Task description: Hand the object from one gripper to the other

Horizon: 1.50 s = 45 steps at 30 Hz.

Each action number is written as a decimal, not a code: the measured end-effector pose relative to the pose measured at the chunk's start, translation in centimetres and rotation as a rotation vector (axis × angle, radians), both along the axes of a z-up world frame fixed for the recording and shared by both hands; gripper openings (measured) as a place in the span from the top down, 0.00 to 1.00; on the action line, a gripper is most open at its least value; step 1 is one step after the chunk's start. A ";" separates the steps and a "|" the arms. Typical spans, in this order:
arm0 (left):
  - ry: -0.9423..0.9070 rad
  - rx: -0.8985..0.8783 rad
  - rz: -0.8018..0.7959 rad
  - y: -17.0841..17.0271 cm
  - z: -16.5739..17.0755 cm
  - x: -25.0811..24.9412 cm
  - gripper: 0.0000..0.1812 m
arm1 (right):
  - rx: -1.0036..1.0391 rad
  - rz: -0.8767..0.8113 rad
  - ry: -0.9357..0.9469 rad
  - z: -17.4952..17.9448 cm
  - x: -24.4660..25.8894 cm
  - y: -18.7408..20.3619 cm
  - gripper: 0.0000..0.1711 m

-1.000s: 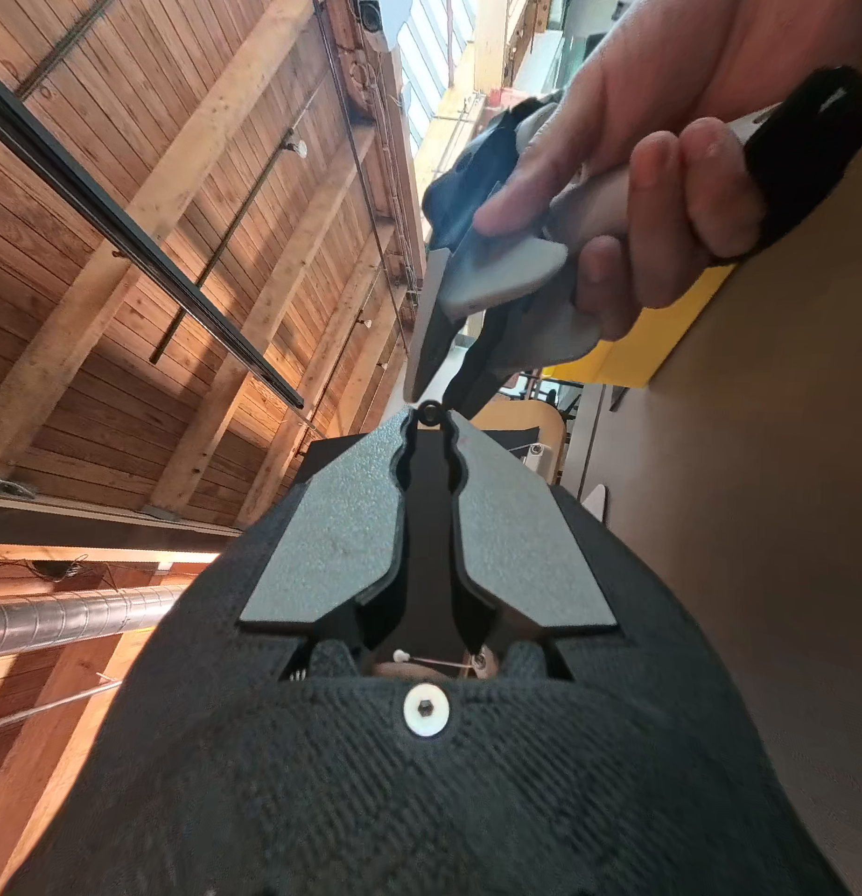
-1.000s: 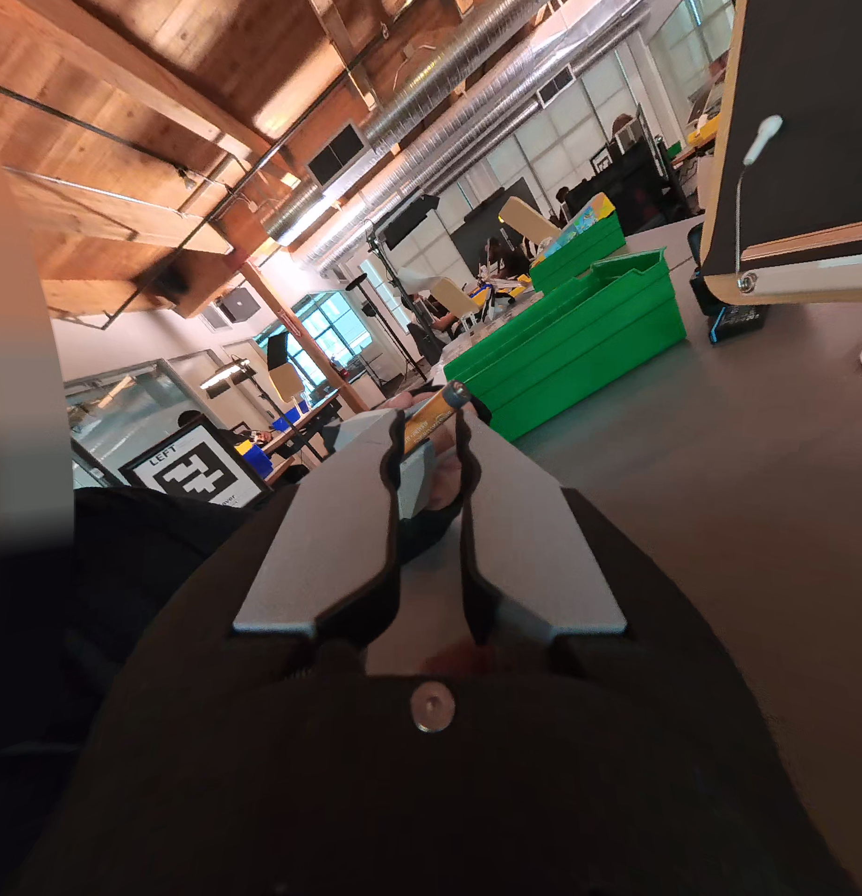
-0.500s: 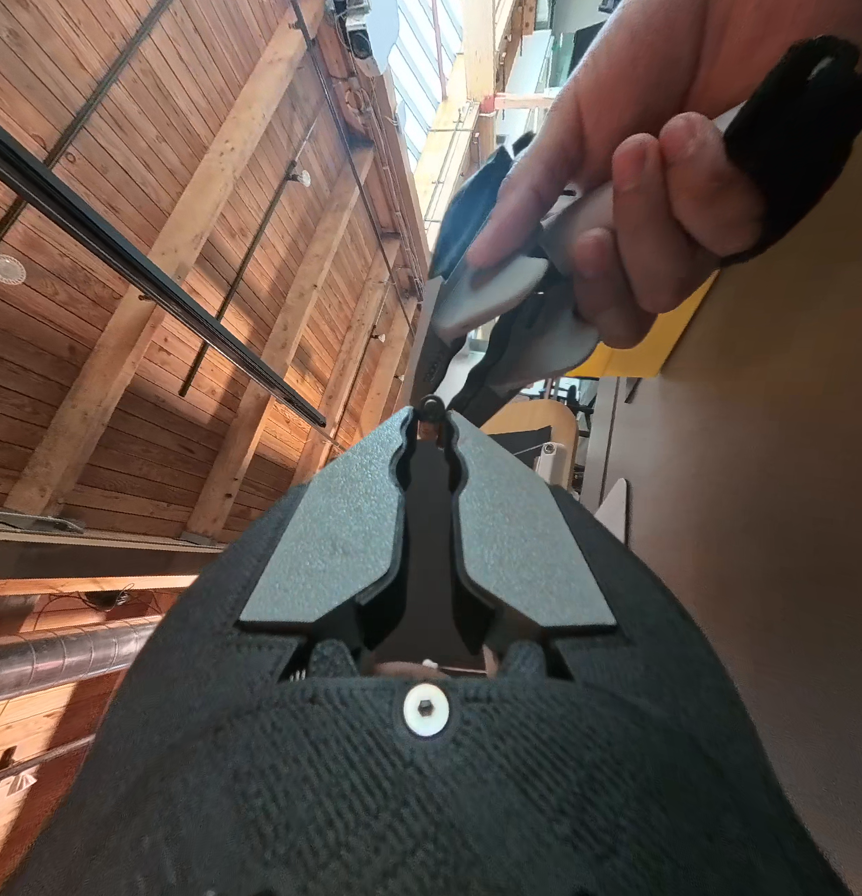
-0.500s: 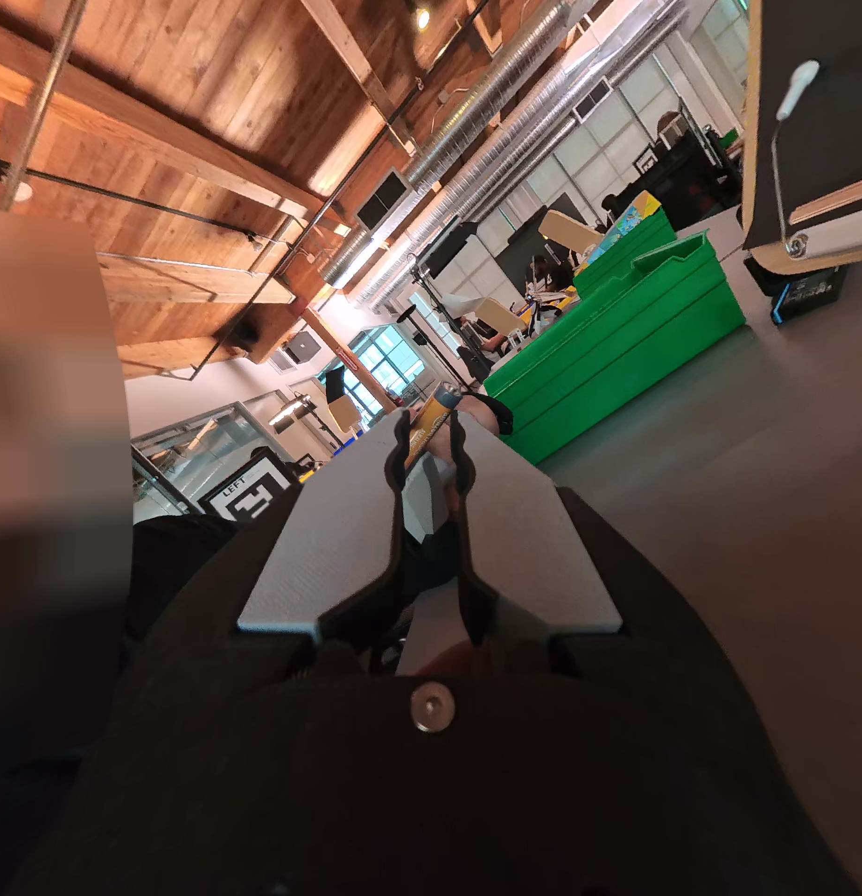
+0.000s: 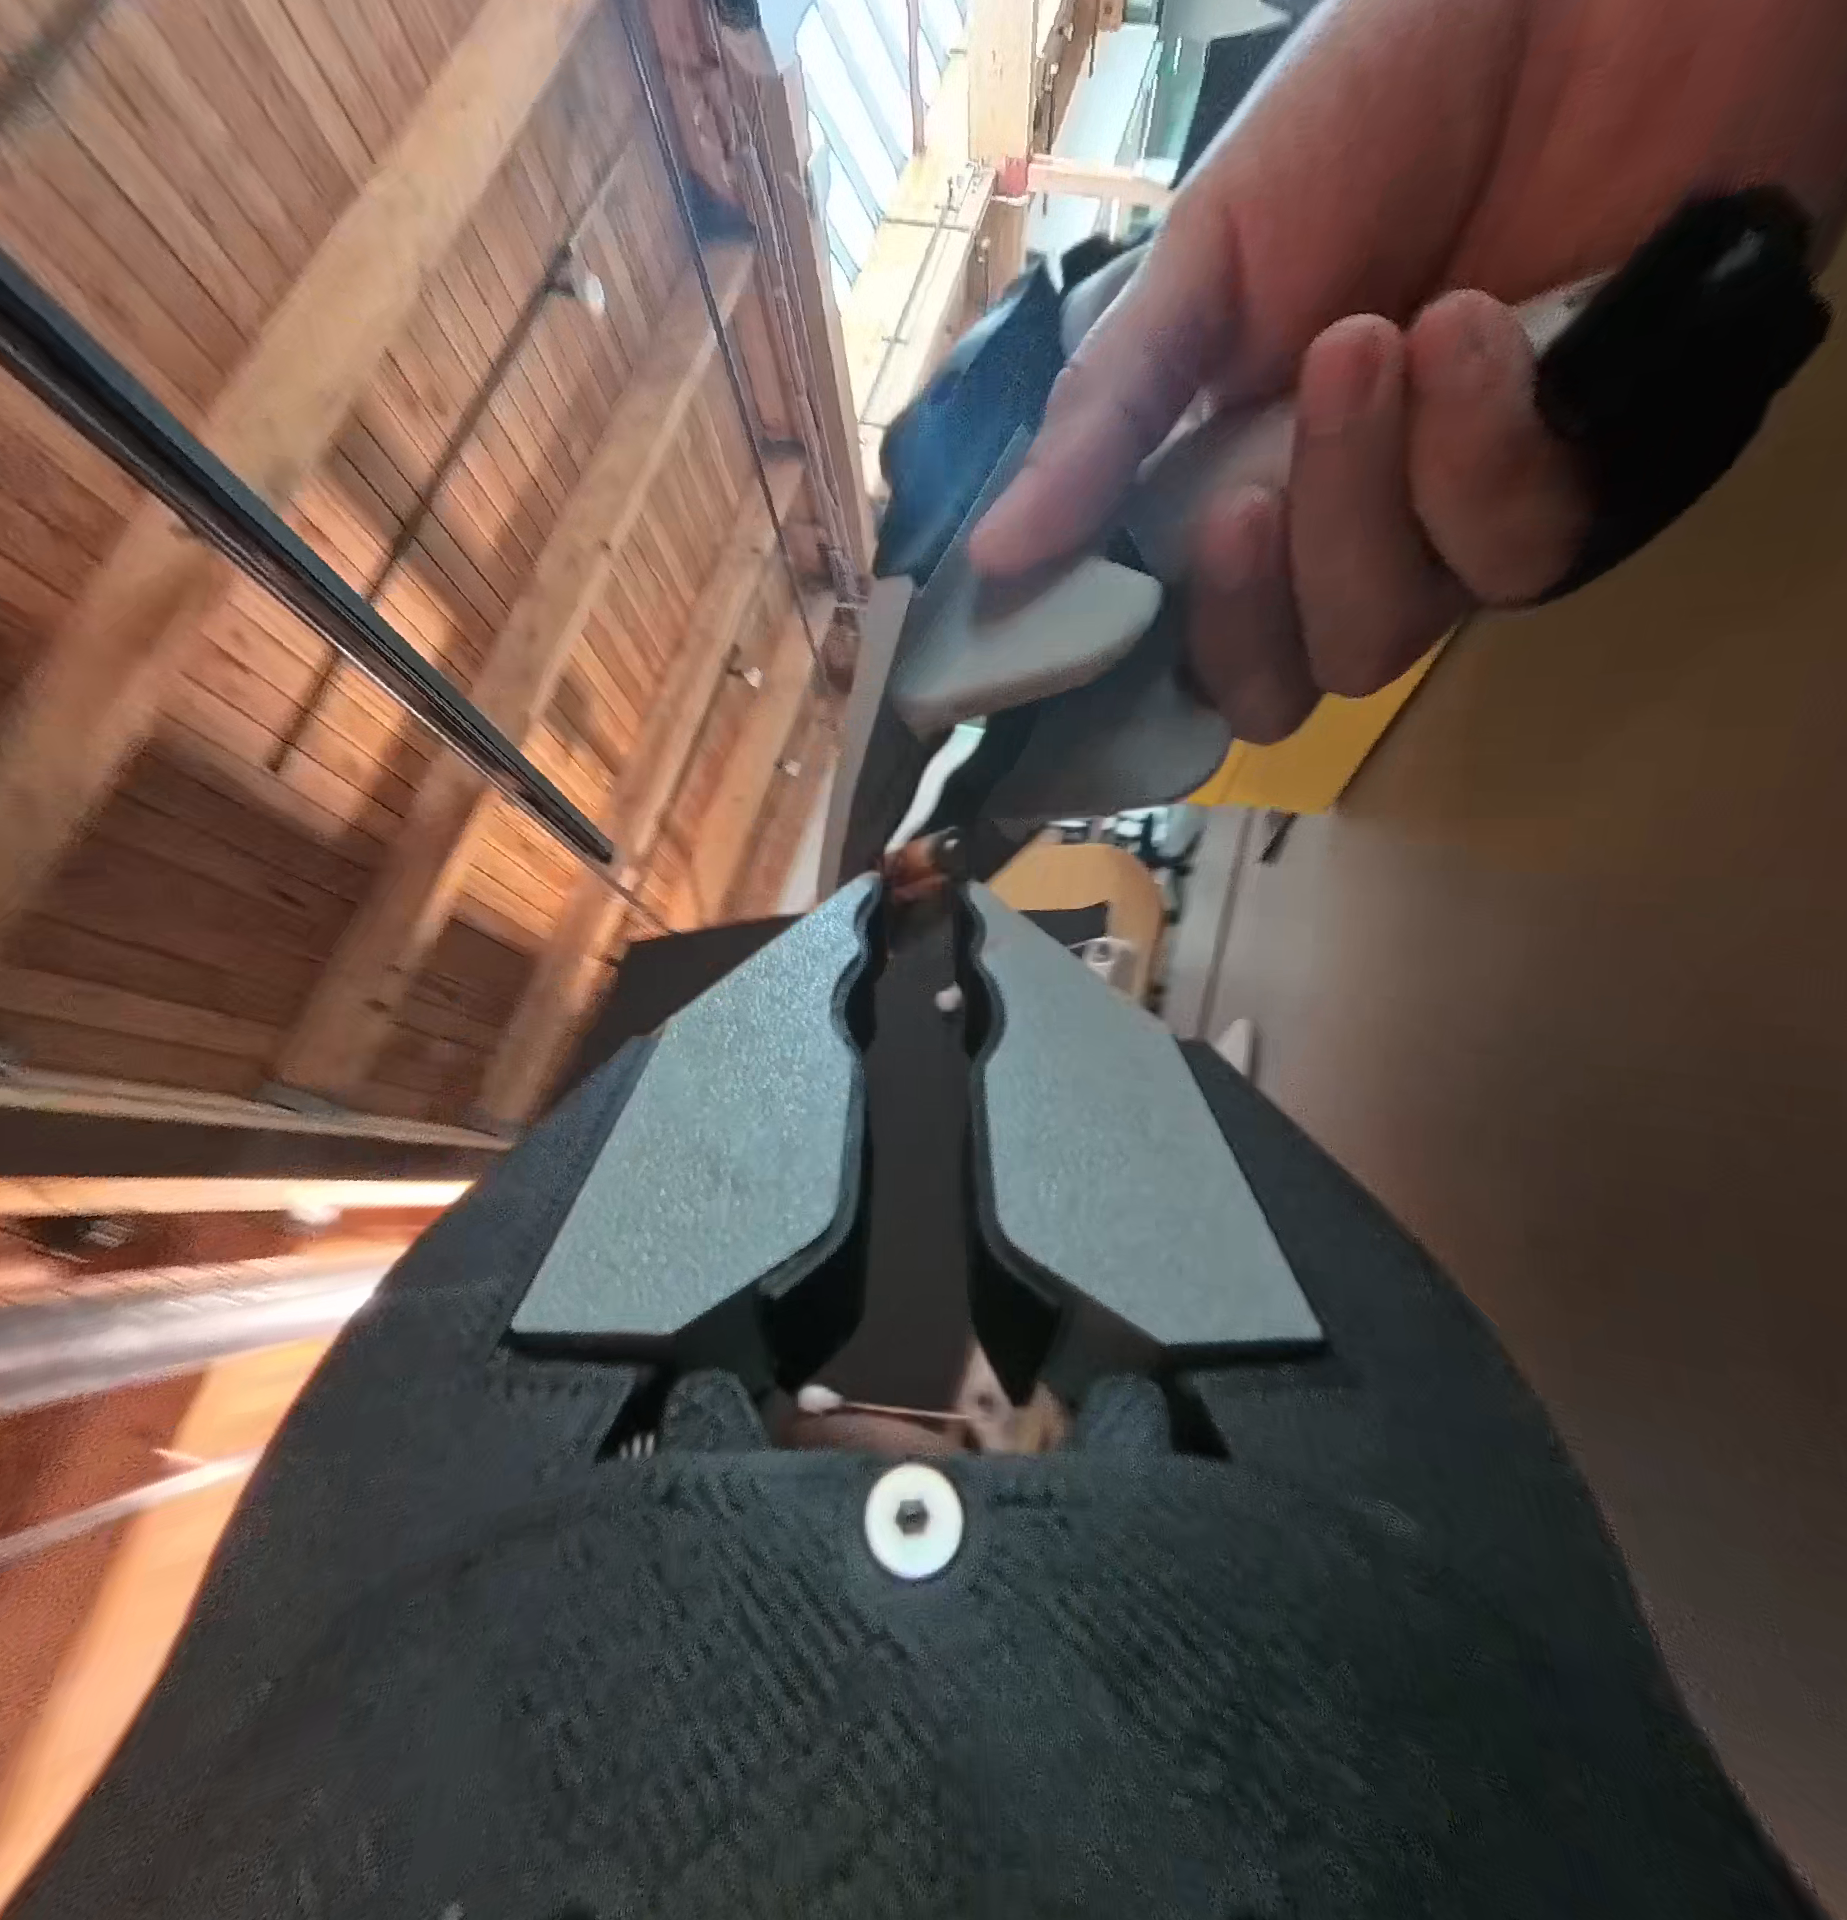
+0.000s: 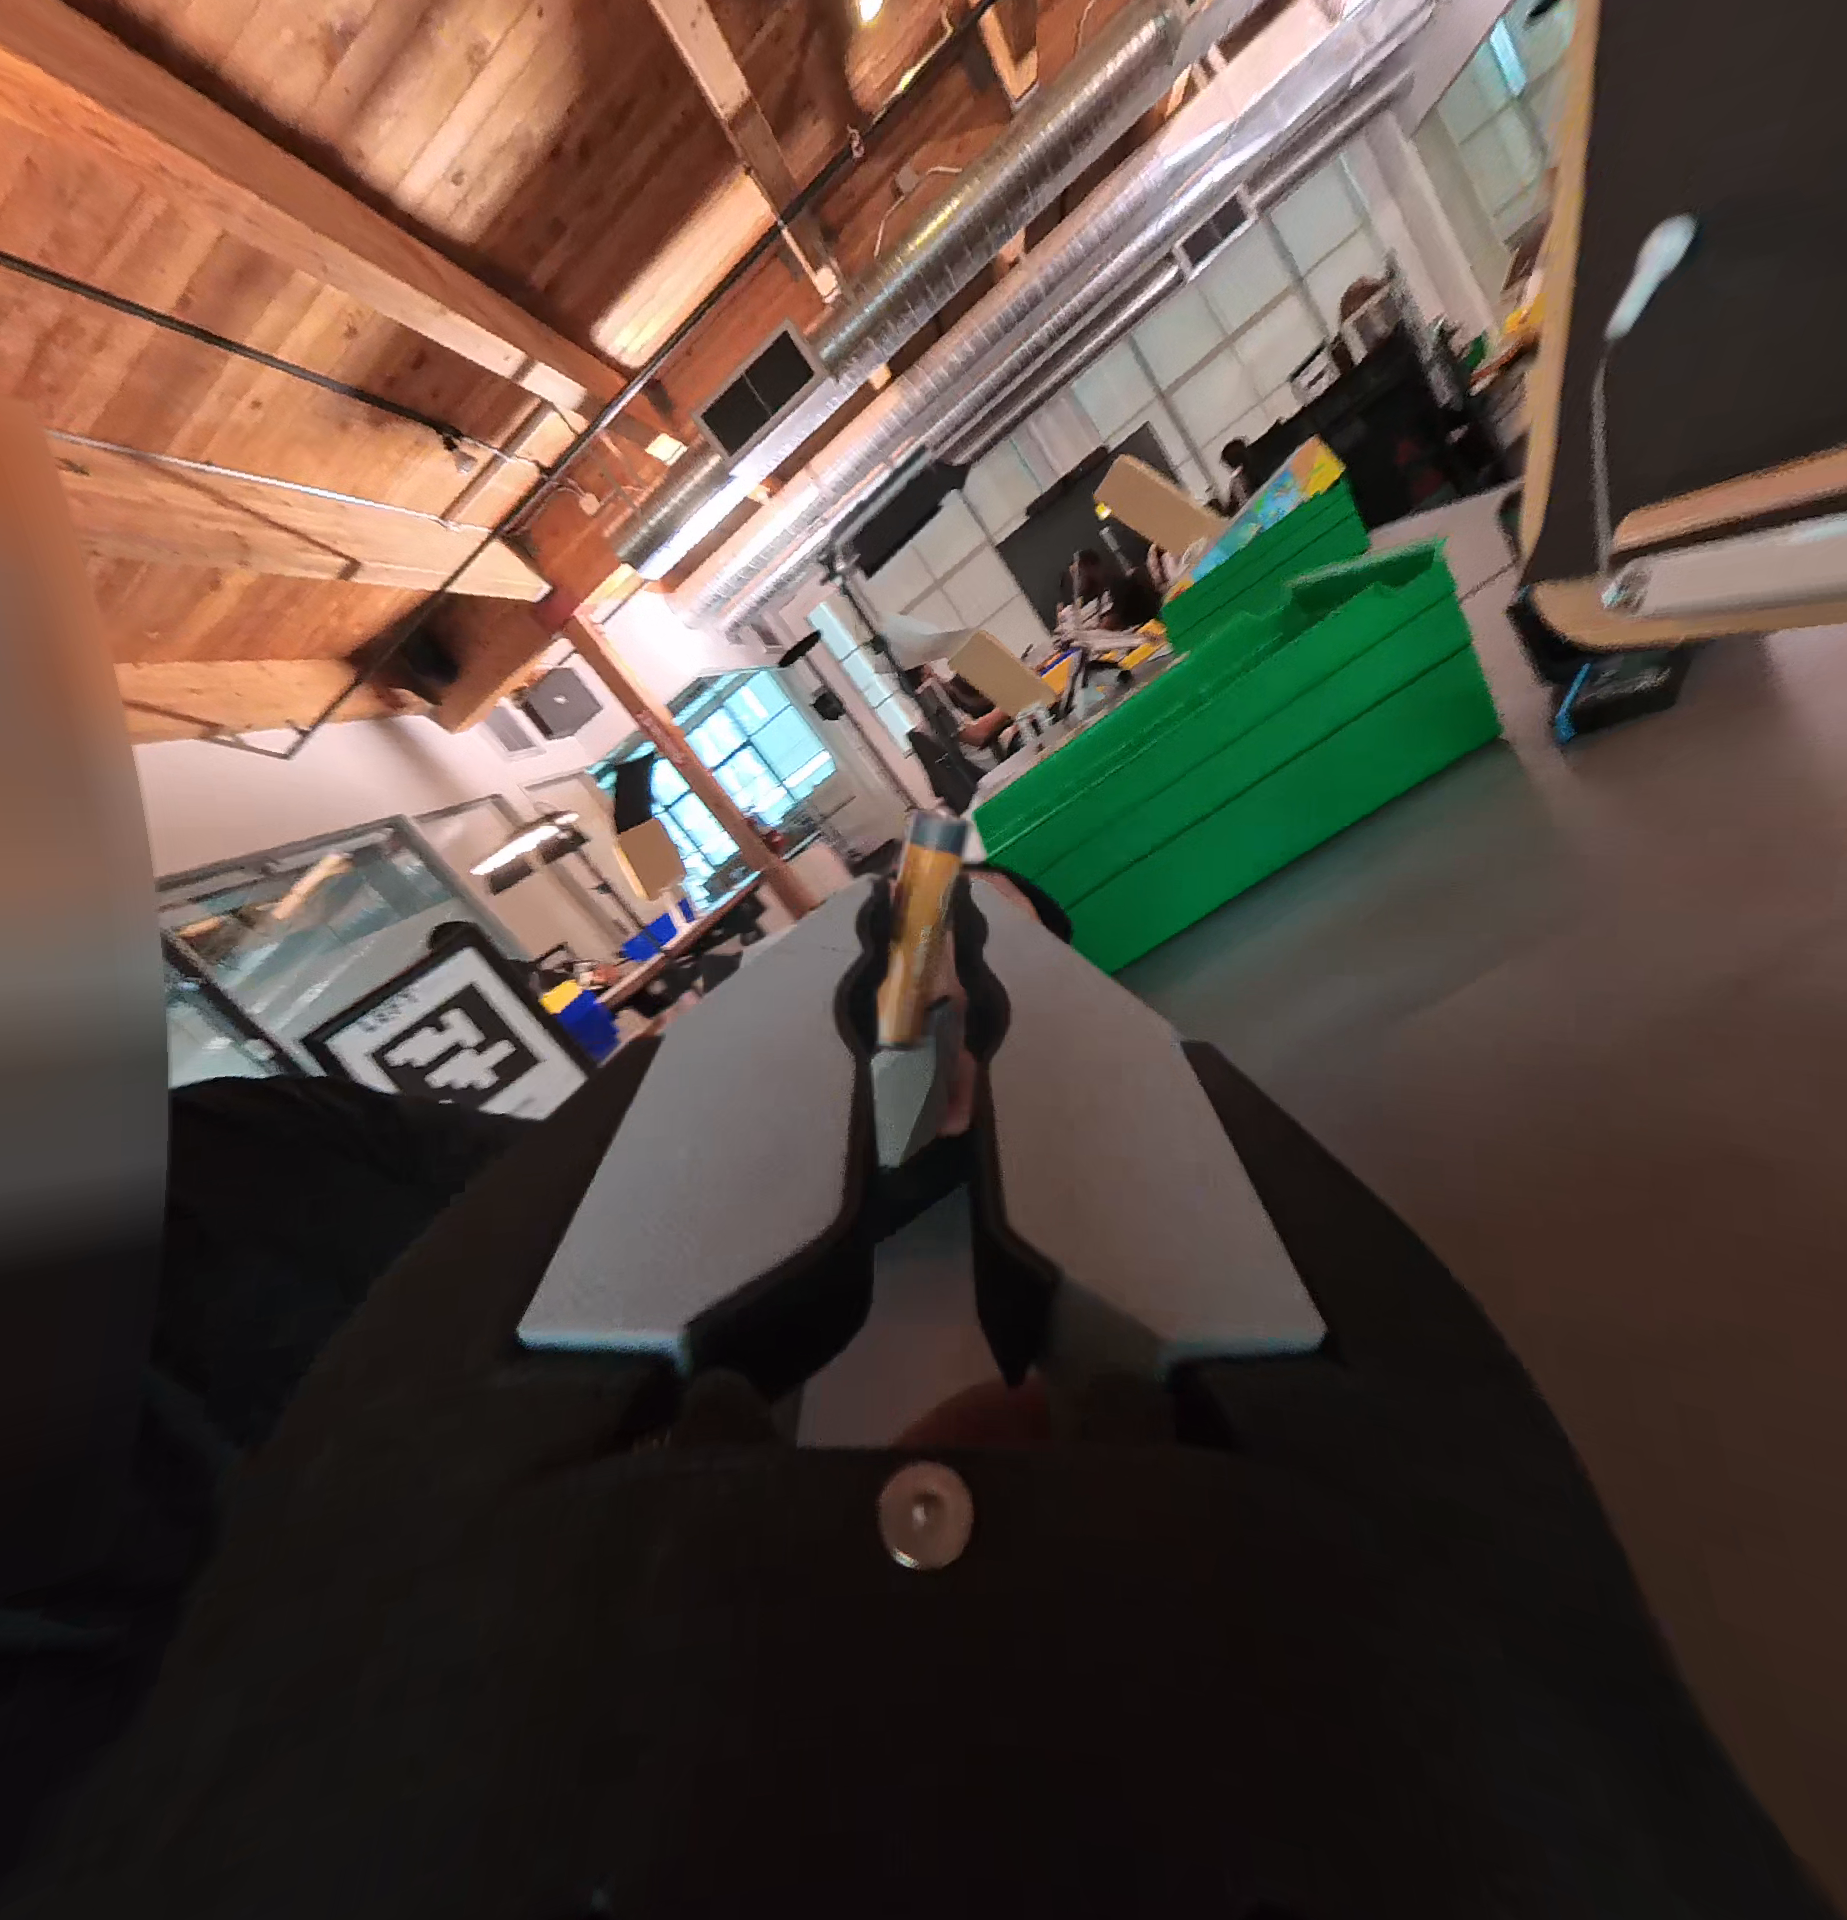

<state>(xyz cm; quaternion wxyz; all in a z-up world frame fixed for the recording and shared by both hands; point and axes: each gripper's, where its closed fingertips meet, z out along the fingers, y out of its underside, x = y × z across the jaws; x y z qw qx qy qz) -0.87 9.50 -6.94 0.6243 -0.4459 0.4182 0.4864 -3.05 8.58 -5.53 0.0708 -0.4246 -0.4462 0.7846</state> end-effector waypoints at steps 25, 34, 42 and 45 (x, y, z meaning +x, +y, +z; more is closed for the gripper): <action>-1.204 -0.709 0.023 2.6 -8.3 -4.5 0.60 | 1.522 -0.707 -0.666 -6.7 20.3 20.4 0.82; -1.311 -0.736 0.062 -5.7 -8.8 -2.3 0.55 | 1.061 -0.704 -0.405 -4.1 20.5 12.5 0.76; -1.450 -0.664 -0.152 -10.7 -5.9 -2.3 0.53 | 0.866 -0.200 -0.471 -8.8 14.1 -1.3 0.56; -1.462 -0.618 -0.196 -14.0 -5.2 -4.2 0.53 | 0.946 -0.248 -0.370 -8.9 9.7 -1.8 0.56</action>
